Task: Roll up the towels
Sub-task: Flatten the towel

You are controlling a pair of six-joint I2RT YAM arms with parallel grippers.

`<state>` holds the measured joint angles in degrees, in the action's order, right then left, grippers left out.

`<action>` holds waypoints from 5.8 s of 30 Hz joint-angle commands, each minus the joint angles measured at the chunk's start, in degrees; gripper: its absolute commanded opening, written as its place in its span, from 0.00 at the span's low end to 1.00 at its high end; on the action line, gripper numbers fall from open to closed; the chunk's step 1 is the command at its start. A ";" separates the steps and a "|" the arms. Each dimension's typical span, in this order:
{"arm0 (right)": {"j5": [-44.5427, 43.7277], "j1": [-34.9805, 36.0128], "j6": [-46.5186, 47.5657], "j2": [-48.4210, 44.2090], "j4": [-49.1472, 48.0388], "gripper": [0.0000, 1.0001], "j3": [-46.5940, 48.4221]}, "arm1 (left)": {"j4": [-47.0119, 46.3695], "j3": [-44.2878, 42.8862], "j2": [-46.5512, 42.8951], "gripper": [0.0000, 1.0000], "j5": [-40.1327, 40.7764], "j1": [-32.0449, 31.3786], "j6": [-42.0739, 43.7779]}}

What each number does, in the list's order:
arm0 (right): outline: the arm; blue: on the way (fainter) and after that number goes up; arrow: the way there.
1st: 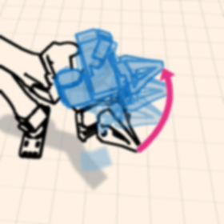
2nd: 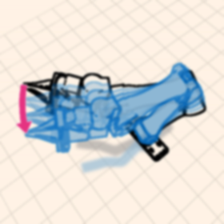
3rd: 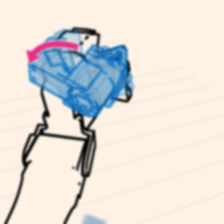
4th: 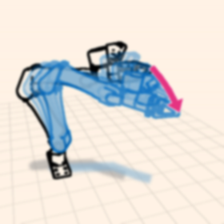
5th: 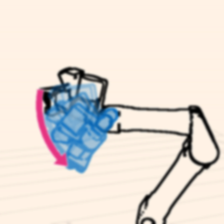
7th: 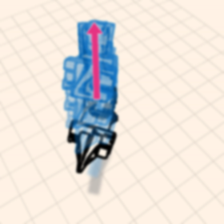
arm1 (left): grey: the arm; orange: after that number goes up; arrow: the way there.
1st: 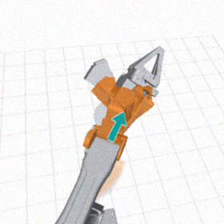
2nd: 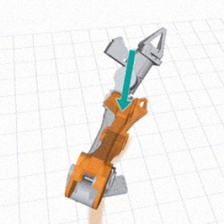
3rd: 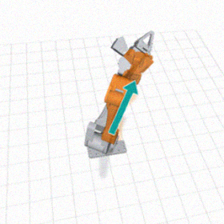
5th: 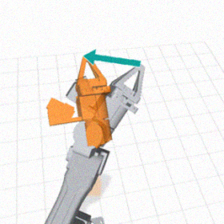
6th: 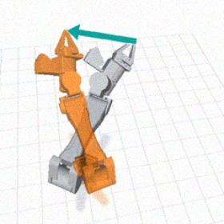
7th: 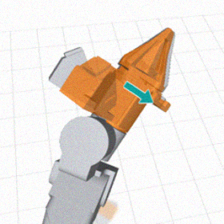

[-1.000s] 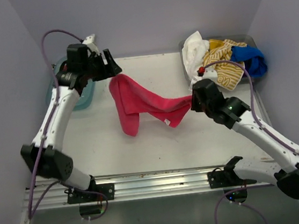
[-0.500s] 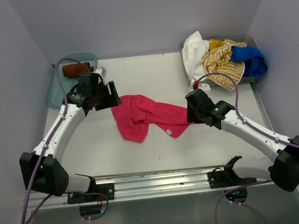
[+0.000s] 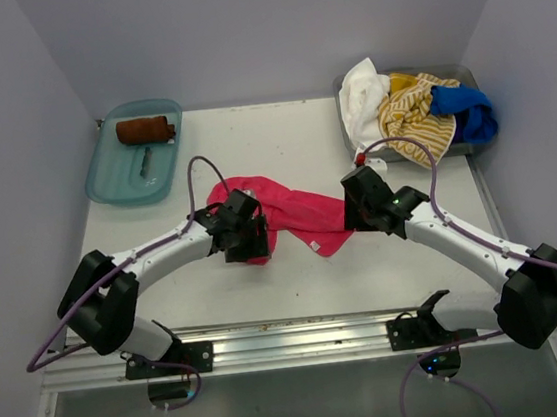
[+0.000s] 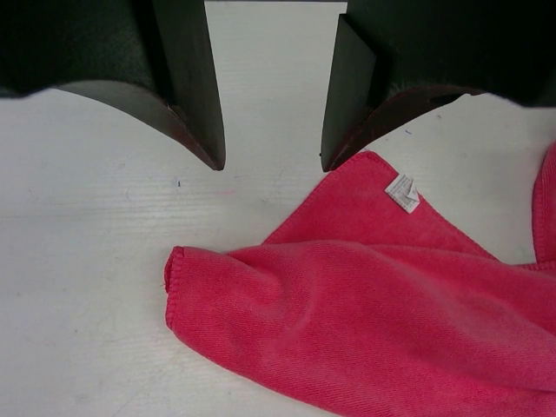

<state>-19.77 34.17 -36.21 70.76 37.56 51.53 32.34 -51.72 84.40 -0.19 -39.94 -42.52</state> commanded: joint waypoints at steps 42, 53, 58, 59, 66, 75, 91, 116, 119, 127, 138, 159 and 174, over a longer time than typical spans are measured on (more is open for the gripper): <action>5.44 -10.88 5.27 17.65 -13.92 0.65 -1.34 | 11.25 -18.76 -7.06 0.00 9.50 23.86 12.64; 5.01 -16.59 7.72 13.11 -12.25 0.00 6.03 | 10.73 -27.27 -4.35 0.00 5.12 27.38 14.31; 6.06 -20.63 9.83 11.33 -5.94 0.00 22.27 | 13.53 -48.87 6.70 0.00 4.93 27.99 15.45; 6.06 -20.90 10.10 11.50 -4.79 0.00 25.00 | 14.59 -52.91 8.39 0.00 4.58 28.25 15.63; 7.28 -22.57 9.66 8.62 0.58 0.00 39.08 | 14.70 -75.37 12.47 0.00 -10.61 37.21 11.77; 8.25 -22.57 6.50 -5.71 2.07 0.00 18.05 | 6.52 -36.04 -3.52 0.00 -12.38 38.54 13.61; 7.46 -22.57 2.45 -13.19 6.74 0.64 -3.54 | 7.12 1.10 -8.11 0.67 -5.11 38.54 15.37; 12.83 -22.48 2.37 -12.49 3.48 0.65 -4.59 | -2.28 17.71 -13.12 0.52 2.12 35.55 -1.78; 12.74 -22.48 2.54 -12.58 3.83 0.65 -4.42 | -2.54 17.88 -12.25 0.50 2.21 35.20 -1.86; 13.18 -22.48 2.54 -13.02 3.75 0.65 -4.68 | -4.12 18.41 -11.28 0.49 3.52 33.62 -3.00; 16.24 -22.48 2.02 -13.81 3.93 0.66 -5.91 | -4.57 16.14 -9.25 0.00 3.70 33.62 -0.55; 11.51 -29.69 -10.90 -11.26 -0.03 0.56 -20.58 | 1.59 8.92 -20.06 0.00 4.50 36.43 4.20; 8.17 -30.13 -12.05 -4.32 -8.11 0.42 -22.96 | 0.62 8.31 -19.36 0.00 3.53 36.52 5.87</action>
<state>-8.99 4.40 -47.07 63.86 35.14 29.19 33.98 -42.74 65.17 3.38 -3.88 -38.20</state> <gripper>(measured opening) 0.460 0.012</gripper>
